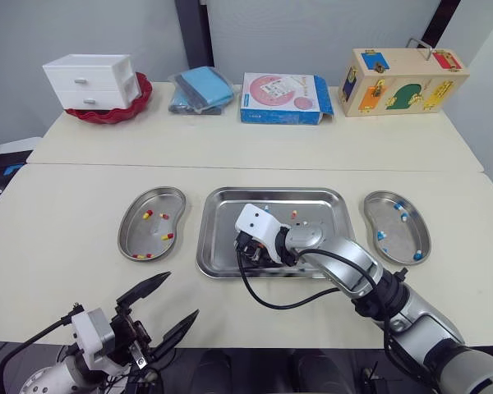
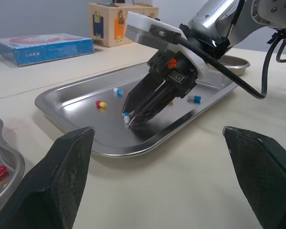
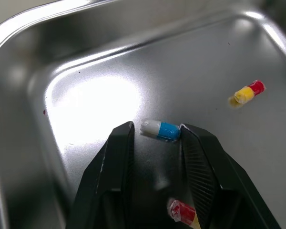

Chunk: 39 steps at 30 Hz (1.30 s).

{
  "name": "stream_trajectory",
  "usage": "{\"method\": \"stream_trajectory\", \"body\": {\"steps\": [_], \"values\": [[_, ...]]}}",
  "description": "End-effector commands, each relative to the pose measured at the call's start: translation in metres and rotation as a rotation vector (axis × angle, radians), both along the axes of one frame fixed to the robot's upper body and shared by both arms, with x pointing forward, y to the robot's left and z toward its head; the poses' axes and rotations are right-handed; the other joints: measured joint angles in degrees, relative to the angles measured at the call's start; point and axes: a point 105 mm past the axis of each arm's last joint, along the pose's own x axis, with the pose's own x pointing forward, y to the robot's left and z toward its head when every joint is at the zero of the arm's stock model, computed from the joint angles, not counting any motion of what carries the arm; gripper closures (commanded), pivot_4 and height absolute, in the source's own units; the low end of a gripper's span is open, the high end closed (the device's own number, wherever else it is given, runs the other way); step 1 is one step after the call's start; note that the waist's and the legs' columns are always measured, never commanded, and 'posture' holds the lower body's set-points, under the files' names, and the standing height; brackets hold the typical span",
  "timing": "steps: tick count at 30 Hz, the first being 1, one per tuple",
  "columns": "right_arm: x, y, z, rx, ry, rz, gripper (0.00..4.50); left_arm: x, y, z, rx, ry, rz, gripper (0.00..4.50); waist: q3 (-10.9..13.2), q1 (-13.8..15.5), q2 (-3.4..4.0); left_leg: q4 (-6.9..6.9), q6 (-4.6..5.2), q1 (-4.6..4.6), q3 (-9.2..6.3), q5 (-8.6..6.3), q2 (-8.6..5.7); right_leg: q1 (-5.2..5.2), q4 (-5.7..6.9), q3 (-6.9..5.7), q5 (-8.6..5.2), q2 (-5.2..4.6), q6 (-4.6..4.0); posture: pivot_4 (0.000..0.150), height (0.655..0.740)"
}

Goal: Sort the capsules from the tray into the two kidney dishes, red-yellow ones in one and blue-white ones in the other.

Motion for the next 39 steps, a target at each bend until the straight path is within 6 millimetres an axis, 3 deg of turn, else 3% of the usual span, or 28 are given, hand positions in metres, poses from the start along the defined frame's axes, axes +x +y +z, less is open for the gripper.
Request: {"method": "stream_trajectory", "body": {"steps": [1,18,22,27,33,36,39], "values": [[-0.002,0.002,-0.004,0.002,0.01,0.011,2.81,-0.001,-0.001,0.005,0.001,-0.017,-0.005,0.0,0.0,-0.01,0.0,0.0,0.0,0.0,0.0,0.0,0.0,0.0,0.0,0.0,0.0,0.0,0.0,0.15,0.74],[-0.002,0.0,-0.011,-0.01,0.017,-0.003,2.81,0.0,-0.003,0.01,0.012,-0.007,-0.008,0.0,0.0,-0.03,0.01,-0.02,0.0,0.01,0.01,0.0,0.0,-0.01,-0.01,0.01,0.0,0.0,0.0,0.15,0.74],[-0.001,0.001,-0.01,-0.005,0.011,-0.003,3.62,0.001,-0.004,0.01,0.014,-0.005,-0.007,0.0,0.0,-0.03,0.01,-0.03,0.0,0.01,0.01,0.0,0.0,-0.01,-0.02,0.01,0.0,0.0,0.0,0.15,0.74],[-0.002,0.002,-0.009,0.011,0.009,0.003,3.62,0.002,-0.003,0.01,0.016,-0.004,-0.008,0.0,0.0,-0.04,0.01,-0.03,0.0,0.01,0.01,0.0,0.0,-0.01,-0.02,0.01,0.0,0.0,0.0,0.15,0.74],[-0.002,-0.003,0.017,0.136,-0.053,0.032,3.62,0.003,-0.006,0.013,0.016,-0.024,-0.035,0.0,0.01,0.1,0.02,-0.05,0.0,-0.02,0.01,0.0,0.0,-0.02,-0.05,0.01,-0.01,0.0,0.0,0.15,0.74],[-0.01,-0.016,0.038,0.236,-0.118,0.095,3.62,0.003,-0.011,0.018,0.014,-0.056,-0.062,0.0,0.03,0.21,0.03,-0.04,0.0,-0.09,0.01,0.0,-0.02,-0.04,-0.1,0.0,-0.01,-0.02,0.0,0.15,0.74],[-0.018,-0.046,0.053,0.27,-0.17,0.132,3.62,-0.008,-0.019,0.018,0.022,-0.055,-0.16,0.0,0.03,0.19,0.03,-0.06,0.0,-0.1,0.03,0.0,-0.01,-0.03,-0.11,0.01,-0.01,-0.02,0.01,0.15,0.74]]}}
